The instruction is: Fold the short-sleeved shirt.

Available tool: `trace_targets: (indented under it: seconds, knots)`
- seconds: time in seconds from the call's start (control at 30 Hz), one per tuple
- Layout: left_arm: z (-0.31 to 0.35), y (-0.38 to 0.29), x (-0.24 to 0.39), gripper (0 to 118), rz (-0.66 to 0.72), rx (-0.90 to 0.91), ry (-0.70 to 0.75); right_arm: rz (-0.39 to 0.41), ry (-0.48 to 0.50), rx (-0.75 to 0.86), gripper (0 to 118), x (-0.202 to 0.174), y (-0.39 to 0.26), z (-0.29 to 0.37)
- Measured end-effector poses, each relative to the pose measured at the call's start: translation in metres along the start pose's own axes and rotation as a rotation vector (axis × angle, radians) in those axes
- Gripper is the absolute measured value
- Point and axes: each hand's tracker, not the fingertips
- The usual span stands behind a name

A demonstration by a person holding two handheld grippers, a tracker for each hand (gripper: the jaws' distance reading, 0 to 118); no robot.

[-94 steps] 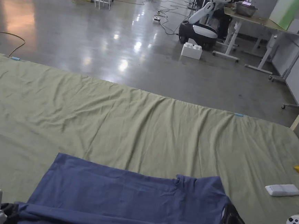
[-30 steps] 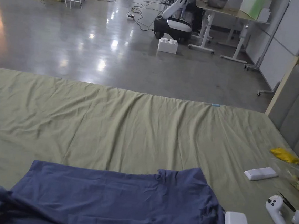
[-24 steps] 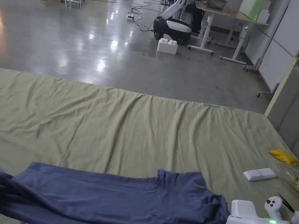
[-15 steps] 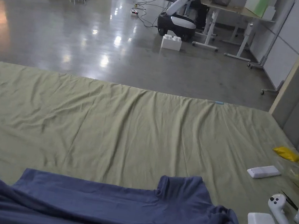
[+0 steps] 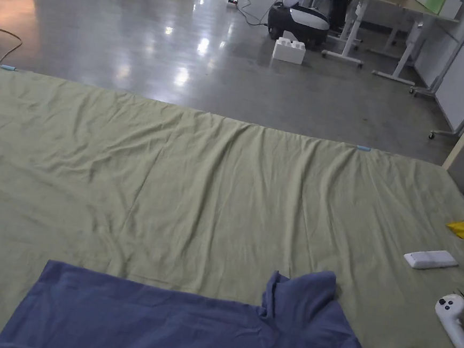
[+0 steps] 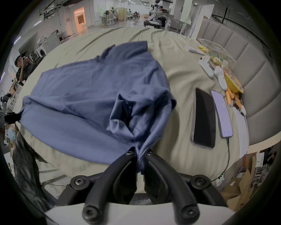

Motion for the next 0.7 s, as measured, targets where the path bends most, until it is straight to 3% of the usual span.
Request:
trace_targets:
  seconds: [0.17, 0.27, 0.33, 0.4, 0.43, 0.47, 0.5, 0.7]
  knots:
    - [-0.006, 0.003, 0.008, 8, -0.025, 0.001, 0.035, -0.028, -0.022, 0.026, 9, -0.003, -0.007, -0.012]
    - [-0.003, 0.008, 0.01, 10, -0.057, -0.003, 0.047, -0.009, -0.066, 0.05, 35, -0.009, -0.005, -0.006]
    - [0.002, 0.008, 0.014, 11, -0.079, 0.007, 0.056, -0.011, -0.108, 0.072, 38, -0.009, 0.0, 0.005]
    - [0.009, 0.013, 0.019, 28, -0.106, 0.049, 0.08, -0.06, -0.124, 0.152, 62, -0.01, 0.008, 0.019]
    - [0.012, 0.015, 0.023, 48, -0.115, 0.094, 0.081, -0.074, -0.112, 0.204, 73, -0.011, 0.012, 0.027]
    - [0.016, 0.018, 0.026, 61, -0.115, 0.133, 0.07, -0.081, -0.094, 0.261, 76, -0.013, 0.018, 0.035]
    - [0.021, 0.023, 0.031, 66, -0.109, 0.175, 0.054, -0.083, -0.088, 0.316, 78, -0.017, 0.026, 0.044]
    - [0.041, 0.055, 0.068, 66, -0.106, 0.447, 0.018, -0.06, -0.119, 0.619, 86, -0.052, 0.065, 0.078]
